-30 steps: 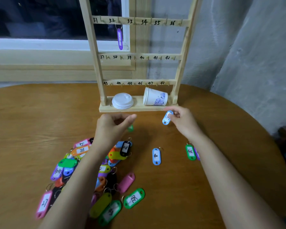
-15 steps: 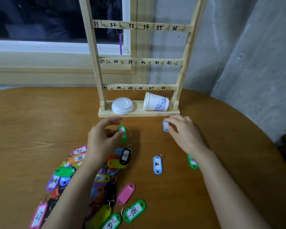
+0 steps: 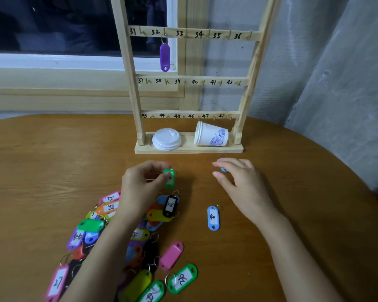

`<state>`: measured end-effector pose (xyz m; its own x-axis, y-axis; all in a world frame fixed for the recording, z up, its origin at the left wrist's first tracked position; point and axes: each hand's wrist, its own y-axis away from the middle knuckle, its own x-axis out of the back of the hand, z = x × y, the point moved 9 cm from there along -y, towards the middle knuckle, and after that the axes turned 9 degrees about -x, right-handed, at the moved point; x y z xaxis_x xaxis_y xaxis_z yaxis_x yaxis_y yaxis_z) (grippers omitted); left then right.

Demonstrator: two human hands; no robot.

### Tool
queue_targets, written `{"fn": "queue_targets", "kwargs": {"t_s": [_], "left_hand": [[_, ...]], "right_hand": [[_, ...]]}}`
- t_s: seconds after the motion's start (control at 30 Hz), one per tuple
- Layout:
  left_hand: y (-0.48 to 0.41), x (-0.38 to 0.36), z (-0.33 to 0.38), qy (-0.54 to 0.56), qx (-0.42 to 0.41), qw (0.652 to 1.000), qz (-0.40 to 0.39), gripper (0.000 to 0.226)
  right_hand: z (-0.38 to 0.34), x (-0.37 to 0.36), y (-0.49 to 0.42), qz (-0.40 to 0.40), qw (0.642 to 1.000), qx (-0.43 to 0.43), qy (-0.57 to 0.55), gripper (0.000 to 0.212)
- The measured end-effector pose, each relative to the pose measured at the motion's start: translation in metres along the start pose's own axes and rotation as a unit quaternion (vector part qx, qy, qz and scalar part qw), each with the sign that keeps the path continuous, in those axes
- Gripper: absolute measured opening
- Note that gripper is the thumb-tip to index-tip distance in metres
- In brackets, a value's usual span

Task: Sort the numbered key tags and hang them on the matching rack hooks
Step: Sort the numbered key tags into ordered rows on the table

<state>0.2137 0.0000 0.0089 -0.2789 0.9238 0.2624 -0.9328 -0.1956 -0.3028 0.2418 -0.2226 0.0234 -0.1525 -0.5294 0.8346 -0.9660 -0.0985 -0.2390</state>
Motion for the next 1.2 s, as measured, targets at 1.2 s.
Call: {"fn": "queue_targets", "kwargs": {"t_s": [1.2], "left_hand": [[0.019, -0.004, 0.016, -0.195, -0.08, 0.974, -0.085, 0.009]], "right_hand": [[0.012, -0.009, 0.044, -0.024, 0.922, -0.151, -0.355, 0.015]]}}
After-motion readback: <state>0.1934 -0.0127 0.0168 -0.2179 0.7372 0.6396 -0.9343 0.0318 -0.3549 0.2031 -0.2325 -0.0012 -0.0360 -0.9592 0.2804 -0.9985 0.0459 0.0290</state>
